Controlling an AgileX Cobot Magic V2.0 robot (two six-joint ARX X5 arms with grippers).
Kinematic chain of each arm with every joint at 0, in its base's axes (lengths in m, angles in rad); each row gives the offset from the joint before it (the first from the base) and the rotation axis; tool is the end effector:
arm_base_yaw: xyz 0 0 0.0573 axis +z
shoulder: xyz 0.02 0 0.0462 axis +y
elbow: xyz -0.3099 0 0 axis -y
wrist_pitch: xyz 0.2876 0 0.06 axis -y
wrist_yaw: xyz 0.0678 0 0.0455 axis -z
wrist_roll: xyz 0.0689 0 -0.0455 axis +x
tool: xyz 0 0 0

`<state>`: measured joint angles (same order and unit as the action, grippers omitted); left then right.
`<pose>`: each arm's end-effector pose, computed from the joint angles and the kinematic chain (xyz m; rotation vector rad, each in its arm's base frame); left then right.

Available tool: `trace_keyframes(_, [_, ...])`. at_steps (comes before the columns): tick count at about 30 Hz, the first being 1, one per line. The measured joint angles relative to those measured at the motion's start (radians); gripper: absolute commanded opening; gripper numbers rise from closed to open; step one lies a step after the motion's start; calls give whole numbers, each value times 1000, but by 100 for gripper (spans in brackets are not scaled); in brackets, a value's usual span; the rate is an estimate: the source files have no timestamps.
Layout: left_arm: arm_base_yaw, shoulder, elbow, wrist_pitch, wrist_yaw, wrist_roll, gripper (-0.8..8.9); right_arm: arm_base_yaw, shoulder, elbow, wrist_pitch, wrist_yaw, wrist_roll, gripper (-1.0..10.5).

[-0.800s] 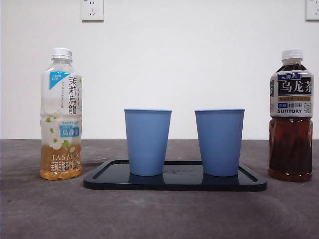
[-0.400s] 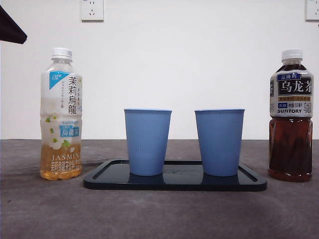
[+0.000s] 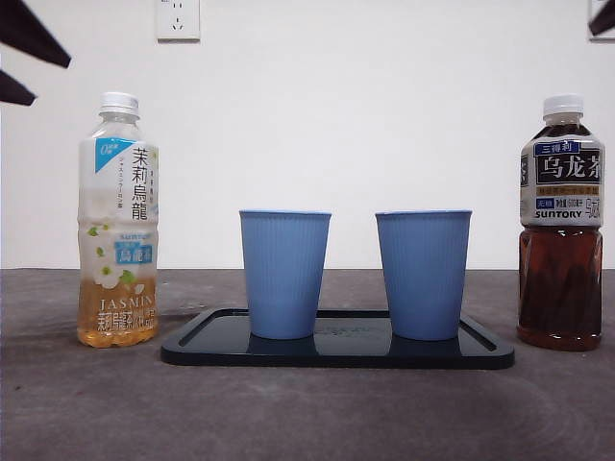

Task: Pour the drink into the cup

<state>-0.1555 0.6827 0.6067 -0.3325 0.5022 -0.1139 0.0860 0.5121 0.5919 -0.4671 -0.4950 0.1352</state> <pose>0.1811 -0.0620 0.2861 -0.1800 0.4464 -0.6248 0.1473 0.0456 0.2896 0.2095 0.4231 0.5472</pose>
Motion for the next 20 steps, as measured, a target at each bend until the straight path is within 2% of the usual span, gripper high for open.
trace_keyframes(1, [0, 0, 0, 0, 0, 0, 479, 0, 0, 0, 0, 0, 2, 494])
trace_keyframes(13, [0, 0, 0, 0, 1, -34, 468, 0, 0, 0, 0, 1, 31, 495])
trace_keyframes(20, [-27, 0, 0, 0, 2, -38, 468, 53, 35, -13, 57, 144, 48, 494])
